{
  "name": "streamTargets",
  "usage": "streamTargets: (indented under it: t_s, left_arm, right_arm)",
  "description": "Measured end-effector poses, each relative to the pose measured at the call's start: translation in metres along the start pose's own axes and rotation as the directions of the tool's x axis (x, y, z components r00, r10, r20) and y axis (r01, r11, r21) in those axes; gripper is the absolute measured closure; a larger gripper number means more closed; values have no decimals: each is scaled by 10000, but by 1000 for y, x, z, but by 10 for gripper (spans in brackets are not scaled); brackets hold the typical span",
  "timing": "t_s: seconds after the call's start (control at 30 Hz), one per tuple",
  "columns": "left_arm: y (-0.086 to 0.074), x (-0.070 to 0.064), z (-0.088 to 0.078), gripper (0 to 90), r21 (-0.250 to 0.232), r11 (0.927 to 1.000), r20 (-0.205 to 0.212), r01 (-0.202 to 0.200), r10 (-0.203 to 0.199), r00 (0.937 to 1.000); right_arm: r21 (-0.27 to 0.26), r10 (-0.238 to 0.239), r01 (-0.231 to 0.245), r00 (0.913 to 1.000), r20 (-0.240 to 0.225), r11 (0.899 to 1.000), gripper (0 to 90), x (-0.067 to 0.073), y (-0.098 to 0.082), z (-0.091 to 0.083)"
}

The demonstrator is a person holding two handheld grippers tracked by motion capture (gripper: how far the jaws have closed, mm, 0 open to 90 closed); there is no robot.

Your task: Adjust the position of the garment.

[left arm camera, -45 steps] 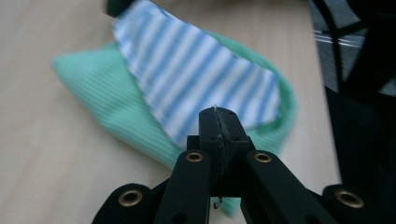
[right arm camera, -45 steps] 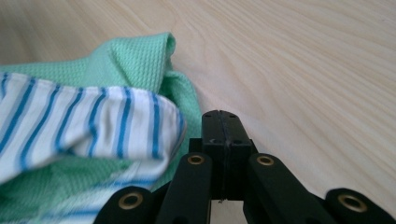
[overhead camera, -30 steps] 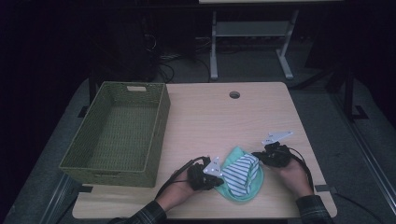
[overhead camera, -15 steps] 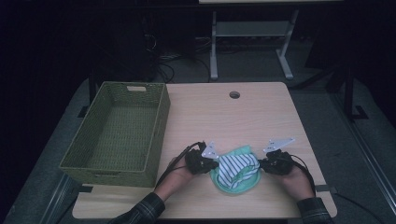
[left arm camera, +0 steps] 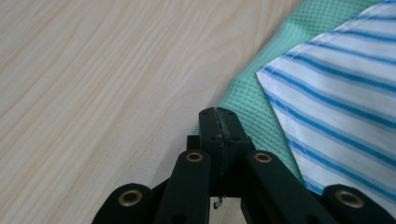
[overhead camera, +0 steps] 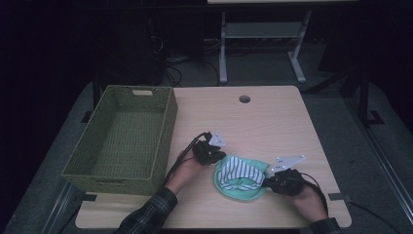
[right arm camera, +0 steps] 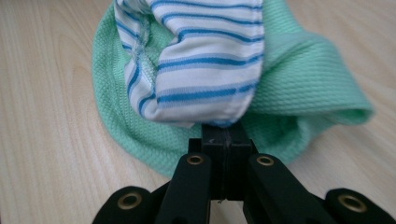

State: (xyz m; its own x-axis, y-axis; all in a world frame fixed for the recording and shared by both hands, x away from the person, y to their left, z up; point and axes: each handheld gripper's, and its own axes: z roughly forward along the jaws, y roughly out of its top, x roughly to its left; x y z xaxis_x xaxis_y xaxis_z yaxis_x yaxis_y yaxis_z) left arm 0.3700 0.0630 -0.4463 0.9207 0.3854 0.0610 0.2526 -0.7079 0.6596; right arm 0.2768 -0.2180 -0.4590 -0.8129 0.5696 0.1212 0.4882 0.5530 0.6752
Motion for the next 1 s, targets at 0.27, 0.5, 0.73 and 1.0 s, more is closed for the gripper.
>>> streamTargets:
  t_s: [0.27,0.5,0.73,1.0]
  left_arm:
    - [-9,-27,-26,896,-235,9995,748,228,-210,9970]
    - [-16,-66,-36,896,-510,9986,1535,-102,179,9880]
    - [-16,-100,-19,896,-325,9977,2619,-599,663,9628]
    - [-19,-97,-10,896,124,9964,2321,-833,782,9696]
  right_arm:
    - [-774,485,-426,9959,764,9961,899,-31,5,-22]
    - [-739,686,-607,9917,1088,9954,898,-61,24,-6]
    - [-315,685,-664,9949,743,9973,898,-69,33,21]
    - [-62,333,-331,9984,461,9994,897,-55,25,19]
